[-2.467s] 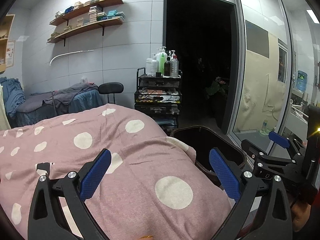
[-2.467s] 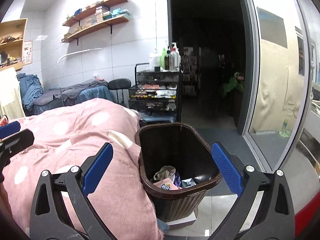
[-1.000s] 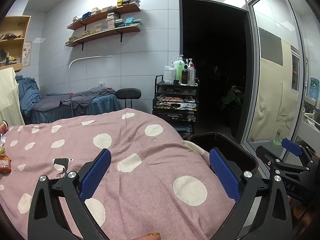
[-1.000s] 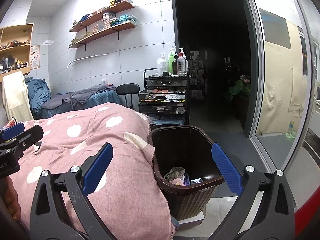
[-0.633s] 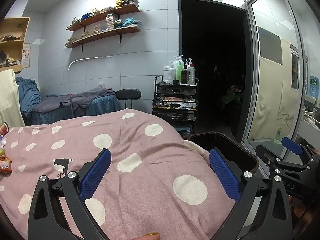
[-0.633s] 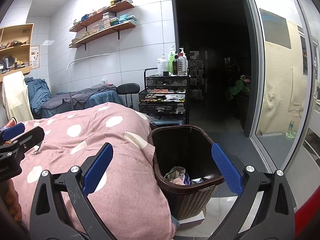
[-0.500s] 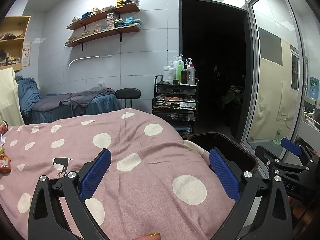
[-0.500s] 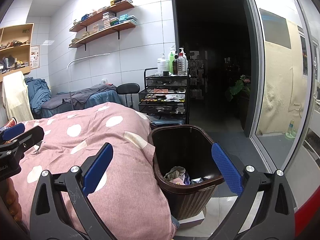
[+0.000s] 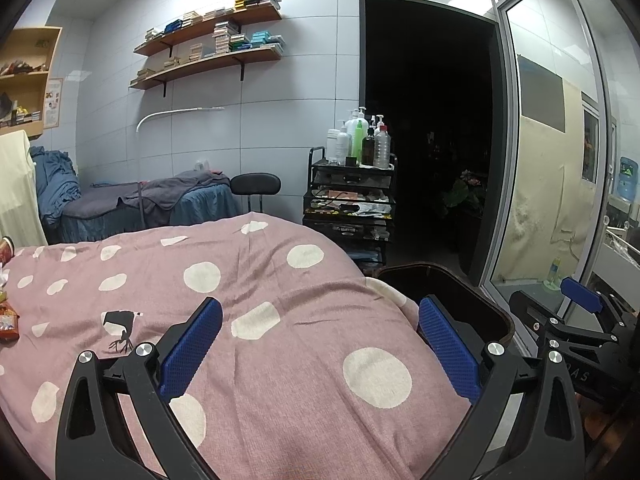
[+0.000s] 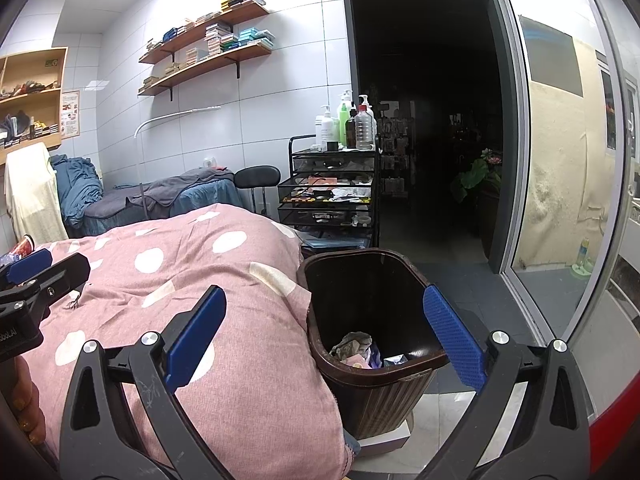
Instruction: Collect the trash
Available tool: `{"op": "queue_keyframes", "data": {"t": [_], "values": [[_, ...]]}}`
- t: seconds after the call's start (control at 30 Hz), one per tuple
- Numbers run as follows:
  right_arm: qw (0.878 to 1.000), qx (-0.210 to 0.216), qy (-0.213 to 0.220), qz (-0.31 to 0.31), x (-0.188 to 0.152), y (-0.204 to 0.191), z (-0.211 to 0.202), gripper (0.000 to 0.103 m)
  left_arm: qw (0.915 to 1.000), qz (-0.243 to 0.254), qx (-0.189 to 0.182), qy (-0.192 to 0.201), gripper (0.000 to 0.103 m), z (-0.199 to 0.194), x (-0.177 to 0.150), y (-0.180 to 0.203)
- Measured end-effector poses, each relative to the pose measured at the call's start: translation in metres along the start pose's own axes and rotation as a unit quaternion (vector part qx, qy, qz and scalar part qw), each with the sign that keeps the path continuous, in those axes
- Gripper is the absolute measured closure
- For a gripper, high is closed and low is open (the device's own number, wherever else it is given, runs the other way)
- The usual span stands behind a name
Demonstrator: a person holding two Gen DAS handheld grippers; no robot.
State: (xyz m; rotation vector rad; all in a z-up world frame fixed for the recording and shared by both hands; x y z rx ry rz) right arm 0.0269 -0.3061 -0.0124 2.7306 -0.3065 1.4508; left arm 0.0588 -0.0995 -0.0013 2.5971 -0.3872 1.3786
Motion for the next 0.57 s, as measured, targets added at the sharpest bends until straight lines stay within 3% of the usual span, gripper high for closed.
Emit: {"op": "queue_keyframes", "data": {"t": [0.57], "values": [[1.0, 0.0, -0.007, 0.006, -0.0033, 0.0007, 0.0059, 0.006, 0.9999, -0.008, 0.001, -0.011, 0.005, 0.0069, -0.0021, -0.0027]]}}
Point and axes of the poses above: each gripper's, at about its wrist camera, not at the fingertips, and z roughly the way its jaws point, y to its right, x to its top, the point moved 5 cm from there along z, roughly the way its jaws point, and after that the axes turned 15 degrees about -y, right-handed, at the moved point
